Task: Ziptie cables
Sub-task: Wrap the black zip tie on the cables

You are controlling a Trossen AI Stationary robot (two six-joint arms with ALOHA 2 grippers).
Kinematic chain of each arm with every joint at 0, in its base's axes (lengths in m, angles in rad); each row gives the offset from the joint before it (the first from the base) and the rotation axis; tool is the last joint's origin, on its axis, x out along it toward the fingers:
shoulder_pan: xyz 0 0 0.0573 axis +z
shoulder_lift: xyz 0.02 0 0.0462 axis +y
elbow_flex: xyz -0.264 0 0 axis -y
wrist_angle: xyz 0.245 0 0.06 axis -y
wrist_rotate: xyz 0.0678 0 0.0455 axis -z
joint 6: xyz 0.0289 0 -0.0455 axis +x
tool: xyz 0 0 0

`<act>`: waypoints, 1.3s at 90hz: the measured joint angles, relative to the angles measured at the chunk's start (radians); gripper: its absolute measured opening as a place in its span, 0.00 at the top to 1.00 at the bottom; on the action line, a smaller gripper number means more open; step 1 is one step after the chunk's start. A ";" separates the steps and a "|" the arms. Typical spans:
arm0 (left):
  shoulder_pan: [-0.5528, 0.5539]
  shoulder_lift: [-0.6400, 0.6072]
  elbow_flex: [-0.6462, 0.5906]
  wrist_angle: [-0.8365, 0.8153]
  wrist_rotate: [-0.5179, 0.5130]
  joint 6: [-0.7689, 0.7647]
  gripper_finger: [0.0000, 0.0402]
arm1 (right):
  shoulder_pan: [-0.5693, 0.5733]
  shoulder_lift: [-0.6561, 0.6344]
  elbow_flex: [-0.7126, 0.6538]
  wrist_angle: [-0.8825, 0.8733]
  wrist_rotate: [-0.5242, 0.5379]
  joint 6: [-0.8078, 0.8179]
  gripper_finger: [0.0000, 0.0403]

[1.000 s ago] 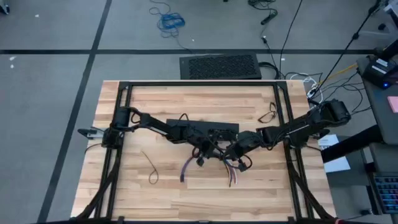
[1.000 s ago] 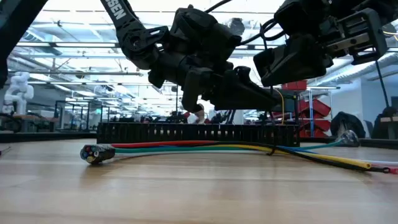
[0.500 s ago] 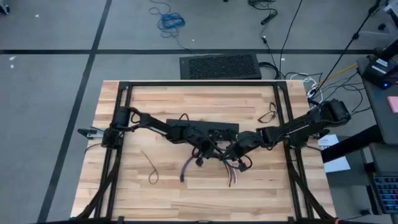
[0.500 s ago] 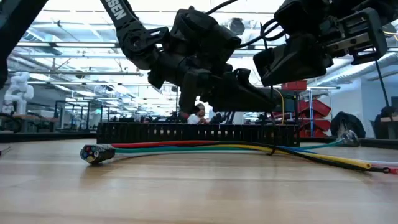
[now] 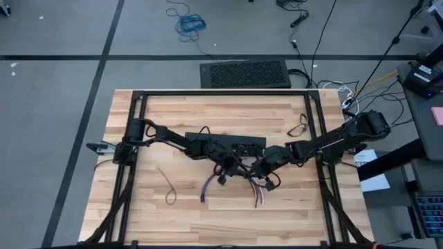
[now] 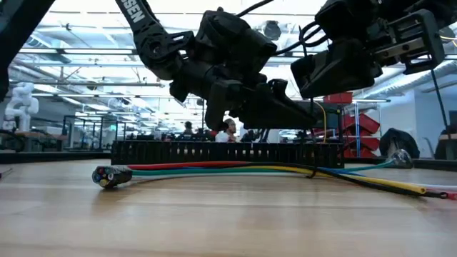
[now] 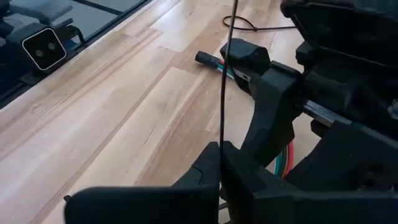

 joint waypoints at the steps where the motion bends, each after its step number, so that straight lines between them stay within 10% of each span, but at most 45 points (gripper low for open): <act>1: 0.000 0.000 0.000 0.000 0.000 0.000 0.80 | 0.000 0.000 0.000 0.000 0.000 0.000 1.00; 30: 0.004 0.000 0.000 -0.002 -0.002 0.000 0.97 | 0.000 0.000 0.000 0.000 0.000 0.000 1.00; 117: -0.004 0.034 0.001 -0.045 -0.036 -0.091 1.00 | -0.023 -0.203 -0.001 -0.056 0.248 0.001 1.00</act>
